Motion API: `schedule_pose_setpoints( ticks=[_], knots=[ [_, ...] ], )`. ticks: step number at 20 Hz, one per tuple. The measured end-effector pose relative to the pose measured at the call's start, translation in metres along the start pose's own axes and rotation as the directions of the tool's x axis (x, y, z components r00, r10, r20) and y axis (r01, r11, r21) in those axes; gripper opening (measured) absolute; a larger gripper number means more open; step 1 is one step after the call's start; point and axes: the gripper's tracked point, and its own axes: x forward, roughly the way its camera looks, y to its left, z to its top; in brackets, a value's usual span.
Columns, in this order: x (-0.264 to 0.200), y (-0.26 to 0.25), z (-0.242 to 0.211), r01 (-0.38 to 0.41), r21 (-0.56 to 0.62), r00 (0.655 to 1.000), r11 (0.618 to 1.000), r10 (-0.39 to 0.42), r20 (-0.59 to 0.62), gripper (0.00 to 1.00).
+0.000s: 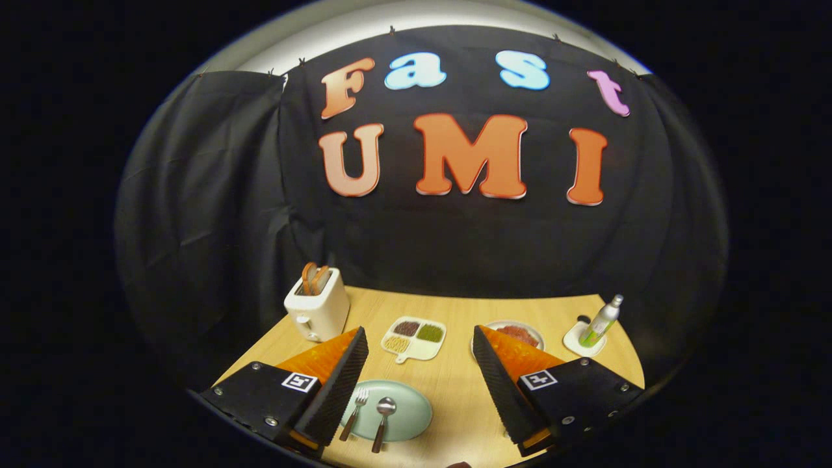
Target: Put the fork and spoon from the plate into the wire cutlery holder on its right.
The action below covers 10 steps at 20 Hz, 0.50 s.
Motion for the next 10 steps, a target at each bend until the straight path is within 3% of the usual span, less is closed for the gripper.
schedule_pose_setpoints(
  ticks=[5, 10],
  knots=[
    [0.022, 0.022, -0.055, -0.042, -0.01, 0.978, 0.999, 0.04, -0.204, 0.97],
    [0.038, 0.038, -0.118, -0.061, 0.03, 0.906, 0.998, 0.068, -0.418, 0.97]
  ],
)
